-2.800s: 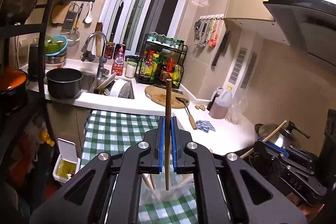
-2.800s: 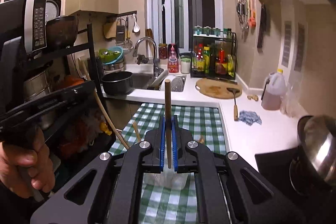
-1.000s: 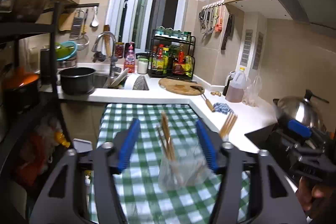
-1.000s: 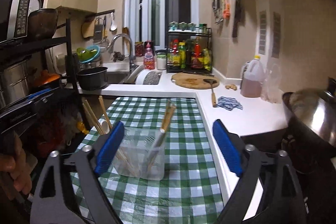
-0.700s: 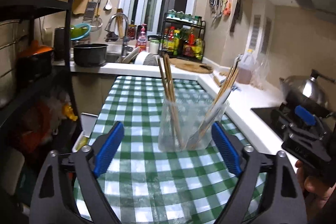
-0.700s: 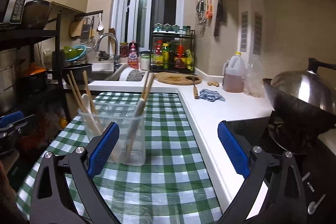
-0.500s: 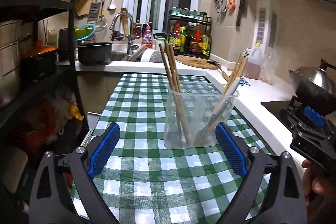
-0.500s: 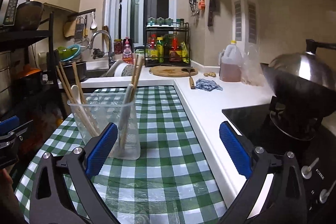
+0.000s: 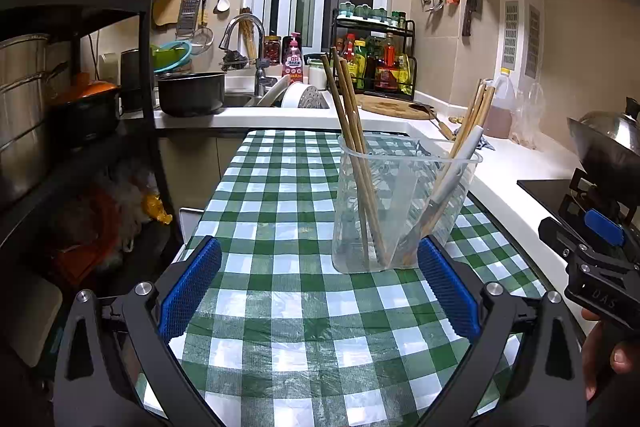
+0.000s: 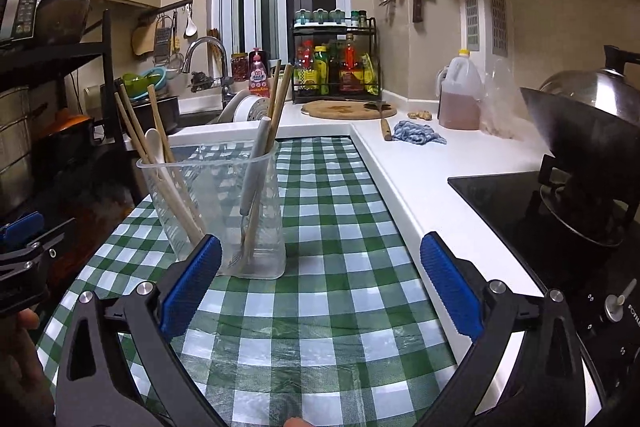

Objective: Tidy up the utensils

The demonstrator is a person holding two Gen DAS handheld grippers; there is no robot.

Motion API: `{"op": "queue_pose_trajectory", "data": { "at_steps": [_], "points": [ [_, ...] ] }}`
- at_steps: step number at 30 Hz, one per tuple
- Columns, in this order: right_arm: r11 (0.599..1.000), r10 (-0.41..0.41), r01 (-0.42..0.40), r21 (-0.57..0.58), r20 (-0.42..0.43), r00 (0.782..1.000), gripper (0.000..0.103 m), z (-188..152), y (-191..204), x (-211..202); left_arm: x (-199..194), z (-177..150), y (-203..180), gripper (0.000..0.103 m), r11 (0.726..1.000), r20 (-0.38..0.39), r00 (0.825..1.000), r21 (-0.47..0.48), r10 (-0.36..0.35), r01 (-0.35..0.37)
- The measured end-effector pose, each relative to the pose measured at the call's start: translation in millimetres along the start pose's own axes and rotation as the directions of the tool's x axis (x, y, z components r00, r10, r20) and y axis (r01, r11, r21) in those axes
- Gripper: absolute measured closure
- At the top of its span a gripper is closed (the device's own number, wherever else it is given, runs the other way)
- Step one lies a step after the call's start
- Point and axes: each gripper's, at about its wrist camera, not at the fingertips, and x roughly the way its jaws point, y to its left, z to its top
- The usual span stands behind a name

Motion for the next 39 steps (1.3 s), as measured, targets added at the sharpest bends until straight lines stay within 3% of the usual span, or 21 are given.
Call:
{"op": "queue_pose_trajectory", "data": {
  "at_steps": [12, 39],
  "points": [
    [0.999, -0.037, 0.038, -0.007, 0.049, 0.998, 0.005, 1.8, -2.2, -7.1, -1.3, -2.0, -5.0, 0.008, 1.0, 0.011, 1.0, 0.005, -0.022, 0.022],
    [0.999, -0.05, 0.051, -0.013, 0.058, 0.997, 0.005, 1.4, -2.4, -5.5, -0.3, -1.4, -4.0, 0.008, 1.0, 0.01, 1.0, 0.011, -0.016, 0.016]
  ]
}}
